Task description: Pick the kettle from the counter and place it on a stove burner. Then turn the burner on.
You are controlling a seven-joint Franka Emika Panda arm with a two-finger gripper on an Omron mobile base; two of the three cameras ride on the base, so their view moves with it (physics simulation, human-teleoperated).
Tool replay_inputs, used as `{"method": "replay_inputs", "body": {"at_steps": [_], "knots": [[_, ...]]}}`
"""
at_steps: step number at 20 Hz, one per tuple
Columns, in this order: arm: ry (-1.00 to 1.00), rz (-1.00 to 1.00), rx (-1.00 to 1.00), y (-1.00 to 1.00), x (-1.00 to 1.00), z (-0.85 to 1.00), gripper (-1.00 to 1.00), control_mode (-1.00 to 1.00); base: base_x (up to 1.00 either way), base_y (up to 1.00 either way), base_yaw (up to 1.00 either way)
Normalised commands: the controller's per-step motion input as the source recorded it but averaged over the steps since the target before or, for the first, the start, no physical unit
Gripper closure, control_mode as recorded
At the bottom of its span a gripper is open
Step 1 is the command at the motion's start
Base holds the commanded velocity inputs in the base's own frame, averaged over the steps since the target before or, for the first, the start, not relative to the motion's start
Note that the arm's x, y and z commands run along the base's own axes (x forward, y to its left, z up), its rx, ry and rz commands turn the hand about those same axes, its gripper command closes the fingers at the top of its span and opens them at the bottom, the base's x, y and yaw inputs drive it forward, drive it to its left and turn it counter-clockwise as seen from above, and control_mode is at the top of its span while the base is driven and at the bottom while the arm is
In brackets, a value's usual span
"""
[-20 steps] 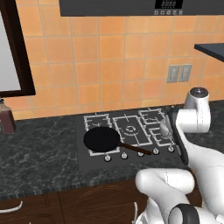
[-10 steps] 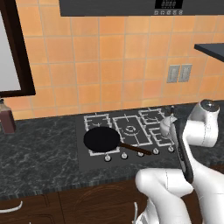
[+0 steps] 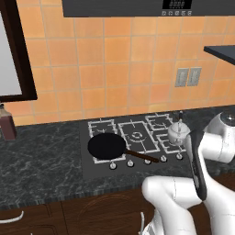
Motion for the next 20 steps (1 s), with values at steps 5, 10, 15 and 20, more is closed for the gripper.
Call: {"method": "replay_inputs", "body": {"at_steps": [5, 10, 15, 20], "knots": [[0.0, 0.0, 0.05, -0.26, 0.0, -0.41, -1.0, -1.0, 0.0, 0.0, 0.0], [0.0, 0.03, 0.08, -0.1, 0.01, -0.16, -1.0, -1.0, 0.0, 0.0, 0.0], [0.05, 0.09, 0.03, 0.0, 0.13, -0.01, -1.0, -1.0, 0.0, 0.0, 0.0], [0.09, 0.17, 0.0, 0.11, 0.25, -0.1, -1.0, -1.0, 0.0, 0.0, 0.0]]}}
